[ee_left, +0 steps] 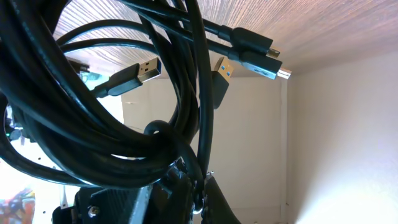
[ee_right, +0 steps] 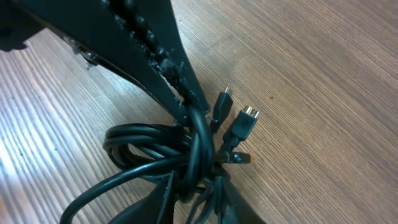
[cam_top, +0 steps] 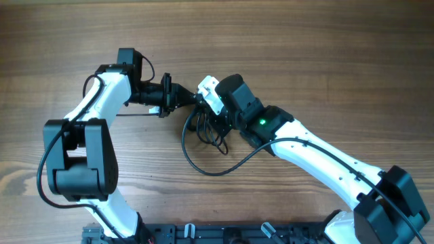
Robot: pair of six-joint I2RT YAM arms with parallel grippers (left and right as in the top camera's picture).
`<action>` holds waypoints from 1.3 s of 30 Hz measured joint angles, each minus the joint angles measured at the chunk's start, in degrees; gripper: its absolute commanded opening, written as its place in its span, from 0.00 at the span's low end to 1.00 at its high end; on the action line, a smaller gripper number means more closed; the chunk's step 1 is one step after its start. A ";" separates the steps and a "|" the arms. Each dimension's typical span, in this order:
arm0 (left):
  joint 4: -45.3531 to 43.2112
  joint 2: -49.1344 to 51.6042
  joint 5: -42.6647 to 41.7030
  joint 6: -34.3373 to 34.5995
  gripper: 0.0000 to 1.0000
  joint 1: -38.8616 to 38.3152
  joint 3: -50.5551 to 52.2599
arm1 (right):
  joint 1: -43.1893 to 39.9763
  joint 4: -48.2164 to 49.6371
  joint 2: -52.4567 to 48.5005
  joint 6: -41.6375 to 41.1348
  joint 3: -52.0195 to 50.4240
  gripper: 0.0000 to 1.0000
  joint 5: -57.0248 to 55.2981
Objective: Untangle cables
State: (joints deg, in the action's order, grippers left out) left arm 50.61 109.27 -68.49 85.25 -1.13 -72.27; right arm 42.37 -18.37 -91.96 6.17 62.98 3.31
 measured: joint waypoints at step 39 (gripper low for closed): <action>0.17 0.00 2.12 1.75 0.04 1.88 -0.02 | -3.15 -4.48 3.78 -8.11 0.04 0.29 5.53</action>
State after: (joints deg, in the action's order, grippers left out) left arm 50.78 109.27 -66.37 87.00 0.75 -72.29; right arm 39.22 -22.85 -88.18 -1.93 63.02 8.84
